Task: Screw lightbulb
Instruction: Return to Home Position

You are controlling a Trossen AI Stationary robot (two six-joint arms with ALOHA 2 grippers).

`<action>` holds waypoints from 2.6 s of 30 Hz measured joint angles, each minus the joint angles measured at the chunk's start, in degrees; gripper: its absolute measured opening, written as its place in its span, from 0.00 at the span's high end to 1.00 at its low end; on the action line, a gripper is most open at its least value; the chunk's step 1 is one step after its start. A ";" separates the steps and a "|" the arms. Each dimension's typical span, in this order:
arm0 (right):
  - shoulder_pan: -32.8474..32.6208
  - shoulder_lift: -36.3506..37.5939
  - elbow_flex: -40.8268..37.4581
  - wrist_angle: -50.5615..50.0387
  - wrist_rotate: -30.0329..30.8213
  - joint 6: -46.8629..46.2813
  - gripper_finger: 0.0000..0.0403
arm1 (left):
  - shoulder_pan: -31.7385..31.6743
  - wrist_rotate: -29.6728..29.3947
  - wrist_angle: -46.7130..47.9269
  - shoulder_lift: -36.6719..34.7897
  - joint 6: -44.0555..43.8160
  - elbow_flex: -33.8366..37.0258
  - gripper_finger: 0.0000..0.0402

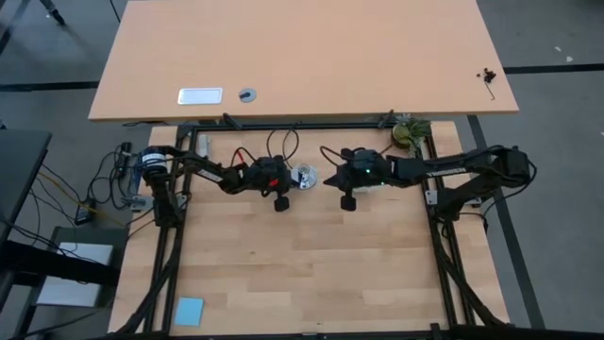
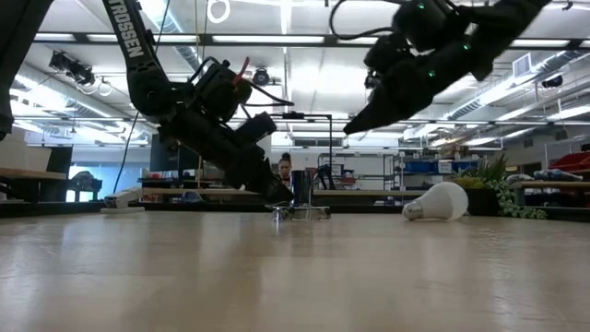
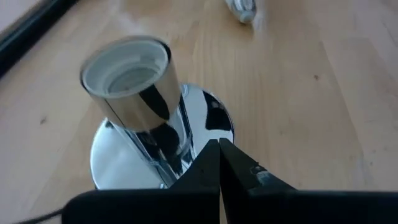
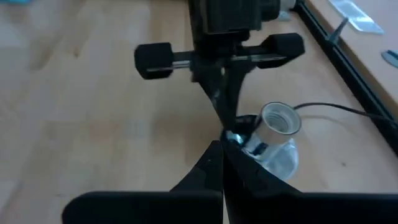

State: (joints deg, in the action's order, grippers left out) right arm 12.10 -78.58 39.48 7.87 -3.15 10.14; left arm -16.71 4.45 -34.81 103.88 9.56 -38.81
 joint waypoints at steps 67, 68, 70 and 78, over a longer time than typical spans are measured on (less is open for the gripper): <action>-2.54 44.02 -30.47 4.22 3.14 -5.02 0.98 | 1.51 -1.84 8.89 -46.64 -0.89 19.44 1.00; -2.54 44.89 -30.95 4.47 3.13 -5.02 0.98 | 1.49 -1.93 9.01 -48.01 -1.09 20.01 1.00; -2.54 46.97 -31.76 4.38 3.12 -5.18 0.98 | 1.53 -1.92 9.90 -50.13 -1.20 21.23 1.00; -2.54 51.74 -32.55 2.01 3.09 -5.46 0.98 | 1.53 -2.08 16.10 -58.90 -2.51 23.38 1.00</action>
State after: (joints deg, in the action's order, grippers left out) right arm 9.56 -26.84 6.93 9.88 -0.05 4.69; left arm -15.18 2.37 -18.71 44.98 7.05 -15.43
